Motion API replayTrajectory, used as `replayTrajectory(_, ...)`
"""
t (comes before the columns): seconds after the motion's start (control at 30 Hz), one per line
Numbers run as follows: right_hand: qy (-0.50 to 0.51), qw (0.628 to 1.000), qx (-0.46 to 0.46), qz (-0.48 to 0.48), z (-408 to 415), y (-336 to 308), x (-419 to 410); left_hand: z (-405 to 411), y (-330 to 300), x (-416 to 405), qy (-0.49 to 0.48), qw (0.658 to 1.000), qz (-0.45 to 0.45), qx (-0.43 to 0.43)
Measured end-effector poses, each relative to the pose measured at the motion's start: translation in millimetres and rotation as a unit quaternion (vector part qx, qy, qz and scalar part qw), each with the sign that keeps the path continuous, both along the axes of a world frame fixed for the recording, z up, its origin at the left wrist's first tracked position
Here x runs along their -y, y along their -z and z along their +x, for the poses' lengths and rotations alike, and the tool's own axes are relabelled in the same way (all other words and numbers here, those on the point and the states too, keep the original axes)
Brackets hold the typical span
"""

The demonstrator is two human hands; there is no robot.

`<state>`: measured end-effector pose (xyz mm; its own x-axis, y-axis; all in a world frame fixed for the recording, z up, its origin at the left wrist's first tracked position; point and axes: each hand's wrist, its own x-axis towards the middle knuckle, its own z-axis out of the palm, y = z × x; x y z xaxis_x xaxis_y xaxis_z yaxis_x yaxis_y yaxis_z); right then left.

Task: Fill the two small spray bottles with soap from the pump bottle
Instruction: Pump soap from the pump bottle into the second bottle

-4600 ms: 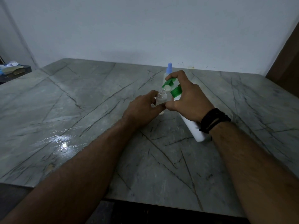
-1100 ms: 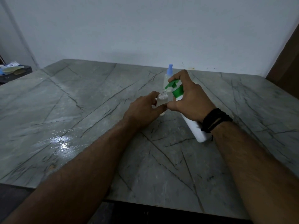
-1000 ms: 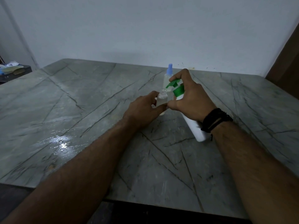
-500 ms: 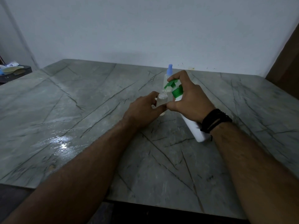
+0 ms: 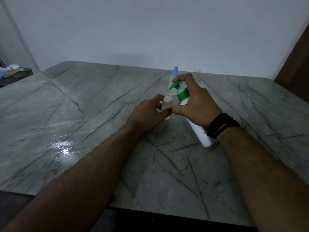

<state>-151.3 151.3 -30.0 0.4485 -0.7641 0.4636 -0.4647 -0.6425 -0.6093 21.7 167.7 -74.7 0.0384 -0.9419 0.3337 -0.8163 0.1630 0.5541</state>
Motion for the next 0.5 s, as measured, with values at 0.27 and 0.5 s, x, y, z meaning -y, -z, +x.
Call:
replayTrajectory(0.27, 0.000, 1.000, -0.002, -0.002, -0.5, 1.2, 5.1, 0.5, 0.6, 0.0, 0.000, 1.000, -0.007, -0.005)
replayTrajectory(0.5, 0.063, 0.989, 0.112, -0.079, -2.9, 6.0, 10.1, -1.3, -0.7, -3.0, -0.009, 1.000, -0.019, -0.006)
